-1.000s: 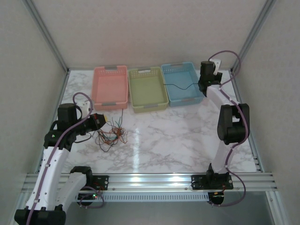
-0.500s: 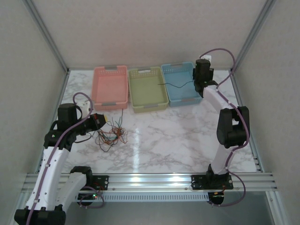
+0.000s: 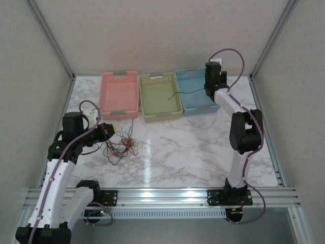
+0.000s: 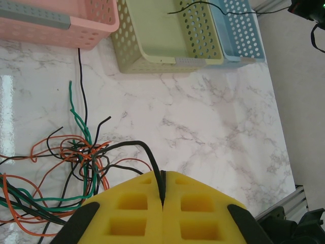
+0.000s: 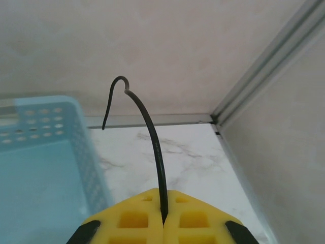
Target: Untangle the cables
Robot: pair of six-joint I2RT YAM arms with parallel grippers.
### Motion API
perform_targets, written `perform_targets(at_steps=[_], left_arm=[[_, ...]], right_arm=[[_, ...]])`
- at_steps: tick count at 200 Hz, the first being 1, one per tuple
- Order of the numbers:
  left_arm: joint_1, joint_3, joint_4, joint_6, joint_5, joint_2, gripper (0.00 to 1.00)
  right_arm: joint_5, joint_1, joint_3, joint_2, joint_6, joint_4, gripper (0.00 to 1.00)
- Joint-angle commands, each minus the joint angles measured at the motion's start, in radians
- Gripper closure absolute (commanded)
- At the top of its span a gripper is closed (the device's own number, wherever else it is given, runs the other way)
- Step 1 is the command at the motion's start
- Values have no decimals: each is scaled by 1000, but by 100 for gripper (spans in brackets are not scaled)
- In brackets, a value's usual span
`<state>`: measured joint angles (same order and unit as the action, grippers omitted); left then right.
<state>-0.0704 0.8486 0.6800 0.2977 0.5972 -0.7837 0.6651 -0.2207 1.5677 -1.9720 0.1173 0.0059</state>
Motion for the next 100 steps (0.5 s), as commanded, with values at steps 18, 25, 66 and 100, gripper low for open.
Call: perform_targets(at_steps=[18, 25, 66, 100], left_arm=[[-8, -11, -6, -17, 6, -4, 100], [-8, -12, -8, -17, 6, -2, 100], [-9, -12, -7, -17, 6, -5, 100], [-10, -12, -6, -15, 1, 1, 100]], right_arm=[[151, 101, -34, 95, -2, 31, 100], [152, 106, -37, 103, -4, 31, 100], [45, 83, -58, 118, -29, 30, 100], [-125, 4, -77, 111, 27, 84, 100]])
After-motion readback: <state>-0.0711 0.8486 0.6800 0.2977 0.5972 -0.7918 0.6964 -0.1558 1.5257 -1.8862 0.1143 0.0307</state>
